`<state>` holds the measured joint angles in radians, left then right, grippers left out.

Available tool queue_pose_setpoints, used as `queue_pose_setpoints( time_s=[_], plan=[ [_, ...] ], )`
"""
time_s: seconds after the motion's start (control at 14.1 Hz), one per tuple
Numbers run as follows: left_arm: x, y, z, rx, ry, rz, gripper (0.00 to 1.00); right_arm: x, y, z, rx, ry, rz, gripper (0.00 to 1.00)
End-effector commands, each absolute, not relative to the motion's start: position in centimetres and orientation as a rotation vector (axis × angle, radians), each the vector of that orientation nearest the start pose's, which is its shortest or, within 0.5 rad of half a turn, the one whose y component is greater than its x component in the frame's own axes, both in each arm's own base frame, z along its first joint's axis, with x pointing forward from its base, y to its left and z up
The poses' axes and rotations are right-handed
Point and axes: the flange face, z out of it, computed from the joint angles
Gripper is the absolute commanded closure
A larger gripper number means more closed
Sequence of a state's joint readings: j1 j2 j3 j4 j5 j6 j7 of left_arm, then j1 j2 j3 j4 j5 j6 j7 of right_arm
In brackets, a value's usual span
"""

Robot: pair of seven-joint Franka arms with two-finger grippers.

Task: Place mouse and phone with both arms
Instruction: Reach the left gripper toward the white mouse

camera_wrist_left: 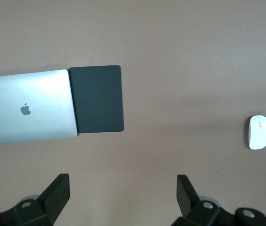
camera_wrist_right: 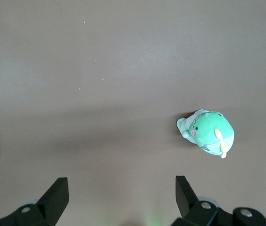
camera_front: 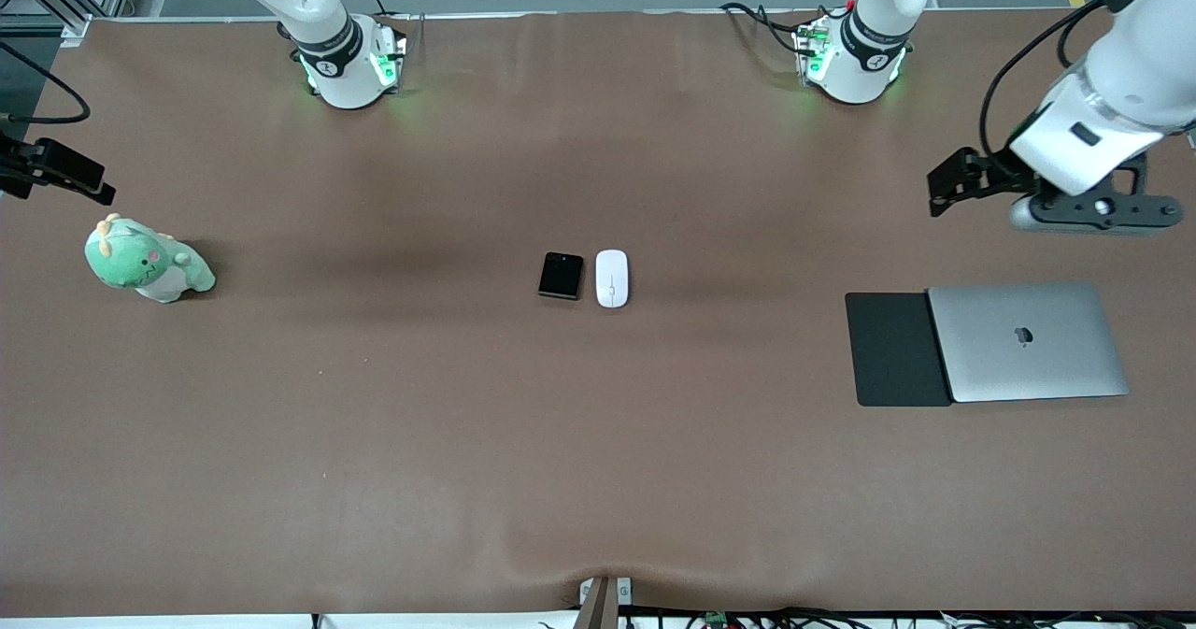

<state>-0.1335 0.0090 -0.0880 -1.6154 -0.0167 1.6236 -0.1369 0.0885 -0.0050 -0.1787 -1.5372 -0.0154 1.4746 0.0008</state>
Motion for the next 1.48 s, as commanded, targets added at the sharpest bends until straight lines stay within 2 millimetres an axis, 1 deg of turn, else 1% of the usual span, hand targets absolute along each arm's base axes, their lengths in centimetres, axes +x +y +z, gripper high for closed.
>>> queue_pose_setpoints(
  time_s=[0.0,0.21,0.42,0.57,0.64,0.71,0.78,0.85,0.92,0.99,1.13,1.27,1.34,1.41],
  plan=[
    [55.0,-15.8,59.1,-3.157,0.141,0.006,0.0,54.1,-5.1,63.8,-3.159,0.122,0.101,0.0],
    [54.8,-19.9,56.8,-3.171,0.074,-0.007,0.0,54.2,-5.2,63.8,-3.149,0.125,0.098,0.0],
    [54.8,-24.9,53.0,-3.183,0.049,-0.003,0.0,54.2,-4.6,63.8,-3.15,0.108,0.098,0.0],
    [55.0,-28.4,50.3,-3.205,-0.007,-0.009,0.0,54.4,-4.6,63.5,-3.149,0.108,0.105,0.0],
    [54.7,-30.5,48.6,-3.192,-0.023,-0.007,0.0,54.5,-4.6,63.5,-3.149,0.11,0.105,0.0],
    [54.4,-32.9,46.4,-3.155,-0.047,-0.032,0.0,54.5,-4.6,63.5,-3.149,0.108,0.102,0.0],
    [54.5,-34.7,44.3,-3.138,-0.092,-0.062,0.0,54.6,-4.5,63.4,-3.15,0.108,0.102,0.0],
    [54.2,-36.4,42.7,-3.143,-0.117,-0.078,0.0,54.6,-4.5,63.4,-3.15,0.108,0.105,0.0],
    [54.1,-37.6,41.1,-3.151,-0.134,-0.067,0.0,54.6,-4.5,63.5,-3.15,0.108,0.102,0.0],
    [54.0,-38.2,40.0,-3.154,-0.148,-0.05,0.0,54.6,-4.8,63.5,-3.148,0.115,0.1,0.0],
    [53.4,-39.6,38.5,-3.164,-0.153,-0.017,0.0,54.5,-5.1,63.5,-3.148,0.076,0.1,0.0],
    [53.1,-40.8,36.4,-3.172,-0.175,0.003,0.0,54.6,-5.0,63.5,-3.148,0.071,0.1,0.0],
    [52.8,-41.6,35.5,-3.174,-0.188,0.013,0.0,54.6,-4.9,63.5,-3.148,0.067,0.1,0.0],
    [52.2,-42.5,34.9,-3.175,-0.199,0.013,0.0,54.6,-5.0,63.5,-3.148,0.069,0.1,0.0]
  ],
)
